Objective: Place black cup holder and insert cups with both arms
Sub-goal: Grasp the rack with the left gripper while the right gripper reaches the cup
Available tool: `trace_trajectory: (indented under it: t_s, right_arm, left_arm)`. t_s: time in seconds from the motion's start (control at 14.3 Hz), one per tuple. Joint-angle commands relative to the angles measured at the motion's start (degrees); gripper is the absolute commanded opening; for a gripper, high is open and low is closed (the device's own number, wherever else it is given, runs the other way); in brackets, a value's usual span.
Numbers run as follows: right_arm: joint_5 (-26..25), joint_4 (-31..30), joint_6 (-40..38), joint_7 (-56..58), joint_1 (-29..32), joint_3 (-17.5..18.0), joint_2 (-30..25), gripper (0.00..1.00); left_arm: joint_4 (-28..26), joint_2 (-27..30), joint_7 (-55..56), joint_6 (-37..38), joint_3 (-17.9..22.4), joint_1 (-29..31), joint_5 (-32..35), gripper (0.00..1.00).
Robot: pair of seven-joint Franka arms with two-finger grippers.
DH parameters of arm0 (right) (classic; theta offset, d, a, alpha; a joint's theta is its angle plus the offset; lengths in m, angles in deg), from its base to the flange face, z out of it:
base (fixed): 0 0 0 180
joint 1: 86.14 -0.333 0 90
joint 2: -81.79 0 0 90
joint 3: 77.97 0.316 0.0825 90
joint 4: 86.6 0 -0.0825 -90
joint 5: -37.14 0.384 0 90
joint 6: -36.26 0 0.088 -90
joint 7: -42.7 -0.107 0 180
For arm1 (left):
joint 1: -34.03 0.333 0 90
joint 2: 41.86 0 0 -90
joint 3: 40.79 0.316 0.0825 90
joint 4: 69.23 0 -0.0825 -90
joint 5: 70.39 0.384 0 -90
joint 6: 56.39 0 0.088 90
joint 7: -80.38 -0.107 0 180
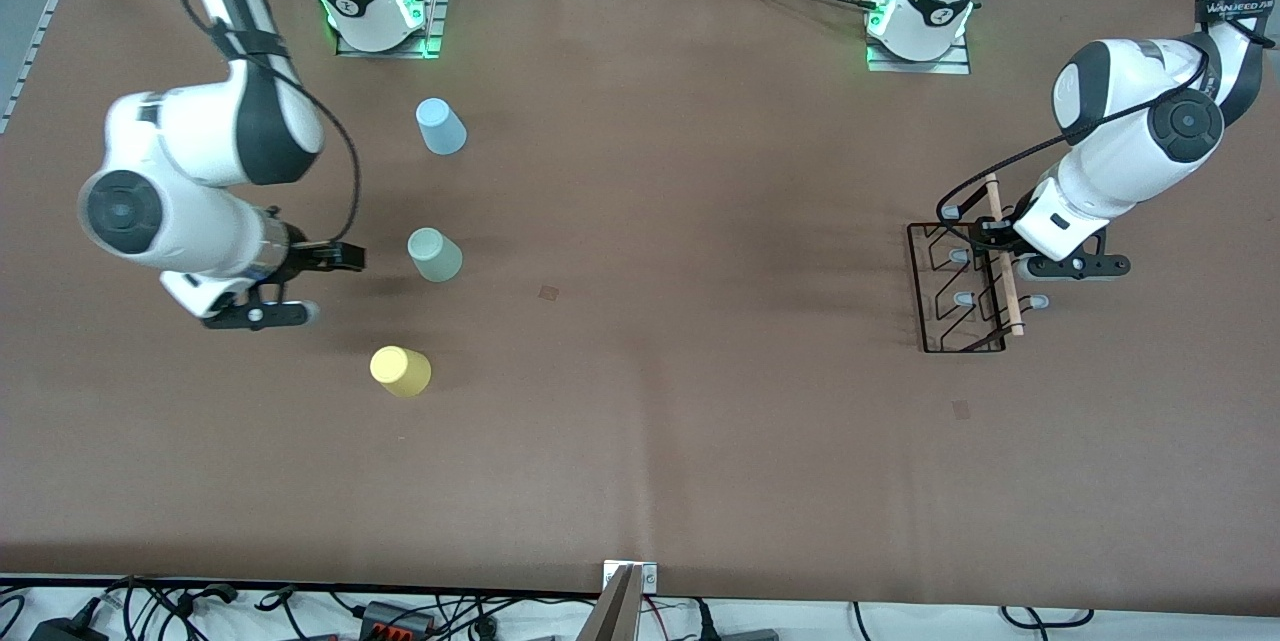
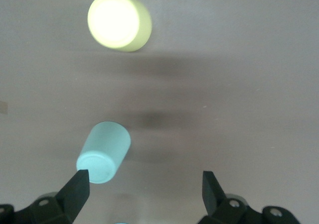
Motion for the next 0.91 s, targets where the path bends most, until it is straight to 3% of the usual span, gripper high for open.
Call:
trace_trajectory:
  t_s: [0.0,0.14,0.49,0.7,0.84]
  right_arm:
    - [0.0,-5.5,5.8,-3.3,-3.1,-0.2,-1.0,1.0]
    - [0.0,-7.4,9.1,-6.3,-4.2,-0.1,0.0,1.0]
    - [0.1,-12.6,17.7,-11.1,-7.0,0.2,1.0,1.0]
    - [0.1,-15.5,20.5,-11.6,-7.0,0.7,0.9,1.0]
    - [0.1,-17.1,22.6,-13.0,-7.0,0.7,0.8,1.0]
  left_arm:
    - [-2.0,1.9,-1.1,-1.1,-0.3,0.5,-0.2,0.29]
    - [-1.9,1.9,-0.2,-0.6,-0.4,0.4,-0.3,0.02]
    - [0.4,4.6,4.2,4.9,-3.0,-0.4,-1.1,0.01]
    - [4.6,4.5,15.5,8.7,-12.1,-0.4,-1.1,0.01]
    - [7.3,3.5,22.2,8.7,-20.4,-0.4,-1.1,0.01]
